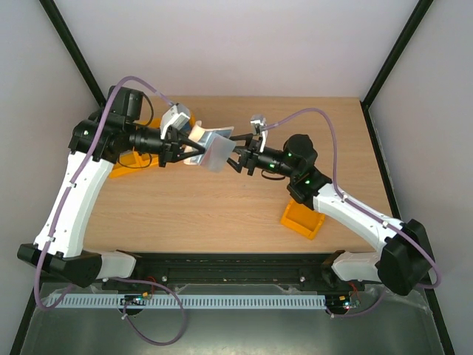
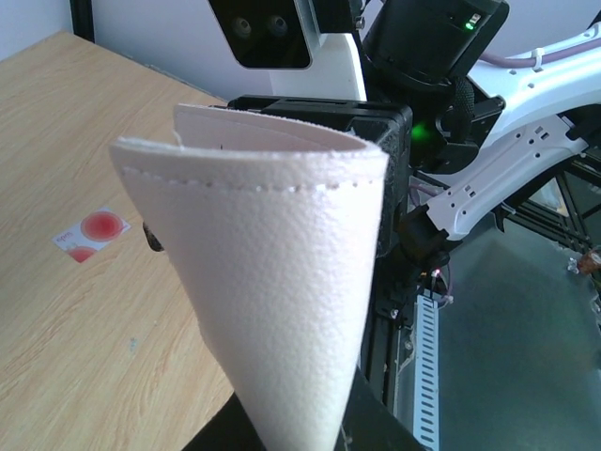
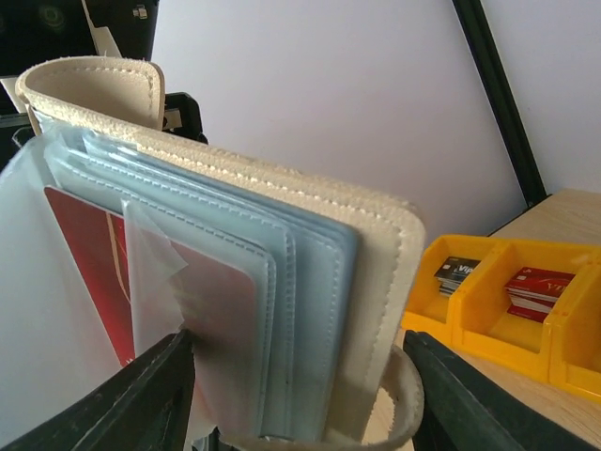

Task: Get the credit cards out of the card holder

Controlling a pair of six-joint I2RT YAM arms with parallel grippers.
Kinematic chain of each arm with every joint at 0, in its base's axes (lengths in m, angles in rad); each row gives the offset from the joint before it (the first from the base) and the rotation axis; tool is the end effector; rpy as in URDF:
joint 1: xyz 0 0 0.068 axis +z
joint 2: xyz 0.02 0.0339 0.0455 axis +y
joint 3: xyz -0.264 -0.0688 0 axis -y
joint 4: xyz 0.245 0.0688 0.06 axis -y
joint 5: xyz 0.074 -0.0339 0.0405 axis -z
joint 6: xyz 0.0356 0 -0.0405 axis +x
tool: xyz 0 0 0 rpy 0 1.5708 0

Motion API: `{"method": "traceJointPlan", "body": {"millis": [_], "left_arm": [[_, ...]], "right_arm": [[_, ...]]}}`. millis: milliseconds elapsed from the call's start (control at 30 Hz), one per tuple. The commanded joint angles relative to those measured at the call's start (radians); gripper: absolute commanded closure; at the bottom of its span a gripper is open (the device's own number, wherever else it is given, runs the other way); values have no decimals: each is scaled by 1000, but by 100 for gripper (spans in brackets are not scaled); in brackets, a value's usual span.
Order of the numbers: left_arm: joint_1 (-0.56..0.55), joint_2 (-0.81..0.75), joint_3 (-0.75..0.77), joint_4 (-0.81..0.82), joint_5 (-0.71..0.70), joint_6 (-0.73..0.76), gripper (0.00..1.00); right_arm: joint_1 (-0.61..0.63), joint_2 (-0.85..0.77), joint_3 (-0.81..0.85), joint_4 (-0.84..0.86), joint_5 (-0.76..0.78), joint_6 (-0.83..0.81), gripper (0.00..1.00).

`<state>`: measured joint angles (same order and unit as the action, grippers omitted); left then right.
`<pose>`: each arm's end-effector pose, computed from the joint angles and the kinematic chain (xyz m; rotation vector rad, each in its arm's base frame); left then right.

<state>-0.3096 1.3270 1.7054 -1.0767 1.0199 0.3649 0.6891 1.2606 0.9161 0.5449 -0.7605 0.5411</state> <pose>0.2124 -0.0998 0.4564 1.1649 1.7312 -1.1028 0.2067 0.2021 0.3585 -0.8154 1.3954 1.4990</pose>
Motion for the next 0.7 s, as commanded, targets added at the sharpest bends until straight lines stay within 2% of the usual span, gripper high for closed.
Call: {"method": "traceJointPlan", "body": {"millis": [0, 200, 367, 433, 600, 667], "left_arm": [[-5, -15, -24, 9, 31, 13, 98], [-5, -6, -64, 64, -15, -36, 98], [-6, -3, -83, 82, -35, -47, 98], [-5, -3, -89, 89, -46, -47, 98], [-5, -3, -117, 113, -73, -68, 98], [-5, -5, -119, 116, -84, -69, 97]], "right_arm": [[19, 13, 39, 68, -27, -6, 39], [39, 41, 62, 125, -103, 37, 27], [50, 41, 63, 148, -127, 60, 28], [51, 39, 63, 149, -126, 66, 38], [52, 46, 63, 163, -144, 90, 78], [52, 44, 66, 125, -112, 79, 87]]}}
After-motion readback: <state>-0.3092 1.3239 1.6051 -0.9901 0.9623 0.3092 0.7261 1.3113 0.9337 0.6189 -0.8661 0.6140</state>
